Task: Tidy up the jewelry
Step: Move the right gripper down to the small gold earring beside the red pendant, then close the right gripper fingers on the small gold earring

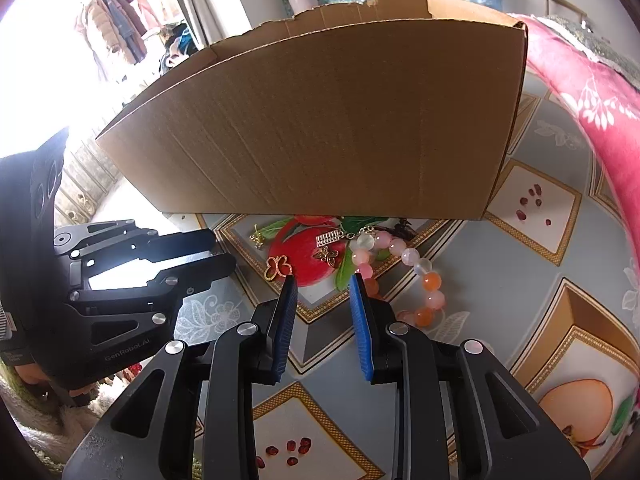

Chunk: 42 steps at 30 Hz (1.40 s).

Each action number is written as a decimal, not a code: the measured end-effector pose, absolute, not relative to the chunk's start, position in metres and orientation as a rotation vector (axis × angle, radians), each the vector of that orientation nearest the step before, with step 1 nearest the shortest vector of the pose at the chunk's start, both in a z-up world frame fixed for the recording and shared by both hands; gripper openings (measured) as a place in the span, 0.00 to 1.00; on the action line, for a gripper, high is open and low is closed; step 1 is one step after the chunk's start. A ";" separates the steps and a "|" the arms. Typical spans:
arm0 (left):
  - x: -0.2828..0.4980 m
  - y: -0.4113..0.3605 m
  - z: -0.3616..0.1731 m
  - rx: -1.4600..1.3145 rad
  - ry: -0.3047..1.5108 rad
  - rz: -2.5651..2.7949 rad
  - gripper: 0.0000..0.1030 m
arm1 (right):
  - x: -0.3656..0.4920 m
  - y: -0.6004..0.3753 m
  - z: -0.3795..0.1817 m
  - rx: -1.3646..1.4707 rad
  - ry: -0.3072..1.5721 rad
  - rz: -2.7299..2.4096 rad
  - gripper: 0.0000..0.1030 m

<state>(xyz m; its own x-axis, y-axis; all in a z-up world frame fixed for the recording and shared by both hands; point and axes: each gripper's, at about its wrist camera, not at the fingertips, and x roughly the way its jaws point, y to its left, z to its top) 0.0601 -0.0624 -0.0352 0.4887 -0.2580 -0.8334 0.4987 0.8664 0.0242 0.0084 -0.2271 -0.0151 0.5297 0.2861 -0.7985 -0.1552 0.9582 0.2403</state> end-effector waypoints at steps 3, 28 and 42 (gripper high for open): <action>0.059 -0.067 -0.036 0.288 0.955 -0.477 0.19 | 0.007 -0.229 -0.014 0.150 0.974 0.262 0.24; 0.054 -0.039 -0.037 0.216 0.941 -0.497 0.14 | 0.029 -0.207 -0.002 0.125 0.975 0.290 0.27; 0.054 -0.023 -0.037 0.171 0.931 -0.530 0.14 | 0.055 -0.196 -0.012 0.068 1.064 0.189 0.22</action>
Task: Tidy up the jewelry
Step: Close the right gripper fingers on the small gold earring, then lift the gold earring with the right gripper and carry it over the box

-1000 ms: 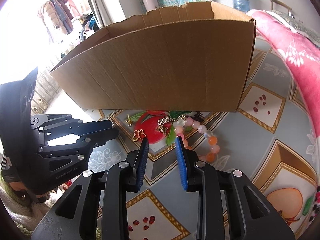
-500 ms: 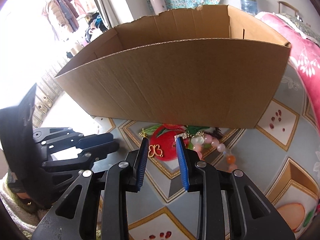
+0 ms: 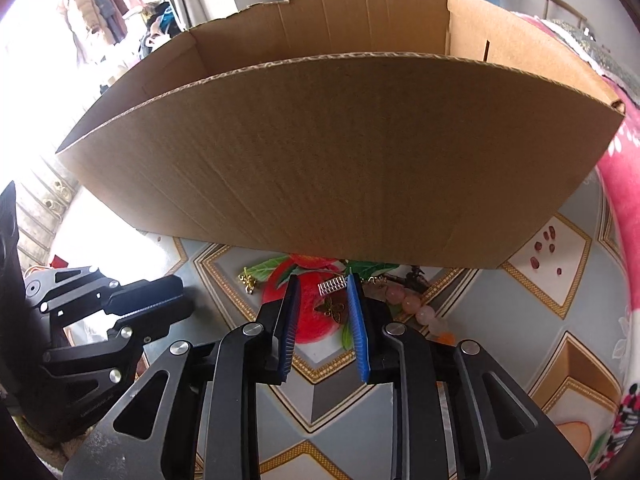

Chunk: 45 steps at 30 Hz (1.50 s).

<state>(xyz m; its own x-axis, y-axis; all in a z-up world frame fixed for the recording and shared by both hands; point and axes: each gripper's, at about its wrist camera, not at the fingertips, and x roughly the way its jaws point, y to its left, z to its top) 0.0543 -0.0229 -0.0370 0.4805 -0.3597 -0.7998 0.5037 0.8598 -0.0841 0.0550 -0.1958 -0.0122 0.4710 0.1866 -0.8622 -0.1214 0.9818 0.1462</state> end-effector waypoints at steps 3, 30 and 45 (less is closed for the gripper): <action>0.054 -0.020 -0.036 0.167 0.929 -0.533 0.14 | 0.061 -0.191 -0.012 0.051 1.066 0.176 0.22; 0.054 -0.017 -0.035 0.163 0.926 -0.537 0.14 | 0.080 -0.162 -0.023 0.000 1.071 0.132 0.00; 0.051 -0.015 -0.035 0.155 0.915 -0.529 0.14 | 0.059 -0.159 -0.014 0.012 1.033 0.204 0.00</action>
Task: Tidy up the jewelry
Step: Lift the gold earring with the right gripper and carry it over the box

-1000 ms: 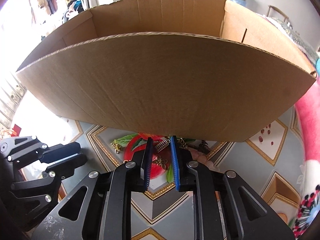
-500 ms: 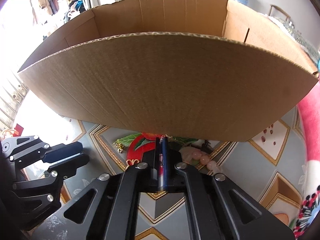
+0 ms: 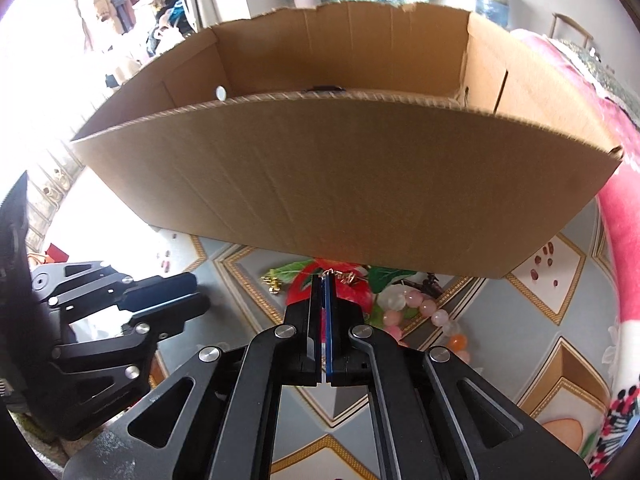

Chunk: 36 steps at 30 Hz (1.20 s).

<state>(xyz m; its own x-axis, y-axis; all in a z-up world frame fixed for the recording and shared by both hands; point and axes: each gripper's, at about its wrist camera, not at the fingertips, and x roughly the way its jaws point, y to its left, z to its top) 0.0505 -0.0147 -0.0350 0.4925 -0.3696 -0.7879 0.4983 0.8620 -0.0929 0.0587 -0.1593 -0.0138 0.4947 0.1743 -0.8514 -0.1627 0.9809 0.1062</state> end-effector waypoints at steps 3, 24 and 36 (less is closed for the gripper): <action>0.049 -0.012 -0.034 0.151 0.912 -0.529 0.14 | 0.054 -0.160 -0.008 0.021 1.020 0.209 0.00; 0.003 0.012 0.056 0.112 0.701 -0.569 0.14 | 0.016 -0.163 0.075 0.036 0.791 0.308 0.00; 0.078 -0.012 0.108 0.085 0.630 -0.616 0.14 | 0.072 -0.175 0.127 0.035 0.644 0.404 0.00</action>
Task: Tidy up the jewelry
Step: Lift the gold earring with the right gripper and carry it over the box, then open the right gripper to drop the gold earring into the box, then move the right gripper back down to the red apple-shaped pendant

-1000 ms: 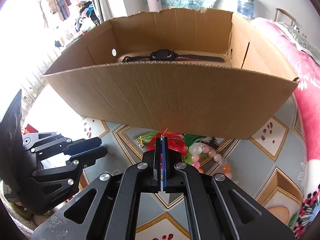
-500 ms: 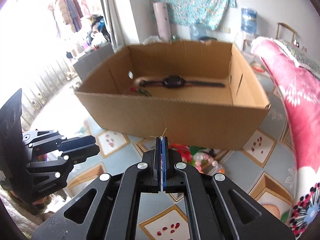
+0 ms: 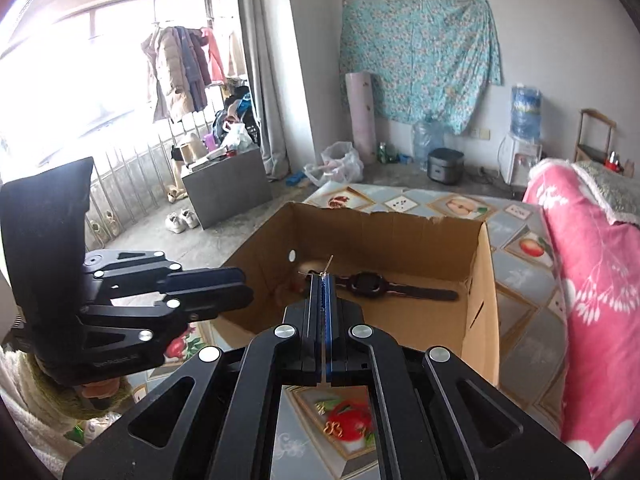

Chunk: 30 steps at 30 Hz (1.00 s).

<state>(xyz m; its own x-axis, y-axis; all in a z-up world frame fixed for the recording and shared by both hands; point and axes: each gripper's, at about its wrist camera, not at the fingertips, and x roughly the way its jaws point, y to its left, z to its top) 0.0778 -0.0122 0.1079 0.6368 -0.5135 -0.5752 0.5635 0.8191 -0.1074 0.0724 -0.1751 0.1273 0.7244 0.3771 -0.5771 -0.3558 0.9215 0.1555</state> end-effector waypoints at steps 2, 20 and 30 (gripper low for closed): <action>0.100 -0.017 0.101 0.070 0.679 -0.619 0.14 | 0.093 -0.183 0.121 0.067 0.696 0.414 0.00; 0.163 -0.026 0.066 0.002 0.833 -0.558 0.47 | 0.126 -0.241 0.111 0.172 0.733 0.344 0.19; 0.072 0.015 0.108 0.027 0.616 -0.586 0.68 | 0.033 -0.263 0.129 0.180 0.612 0.312 0.33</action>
<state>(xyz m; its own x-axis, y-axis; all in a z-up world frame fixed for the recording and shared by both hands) 0.0717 0.0155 0.1082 0.6599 -0.5100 -0.5517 0.5260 0.8380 -0.1455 0.0334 -0.2628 0.1288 0.7739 0.3393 -0.5348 -0.2336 0.9378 0.2570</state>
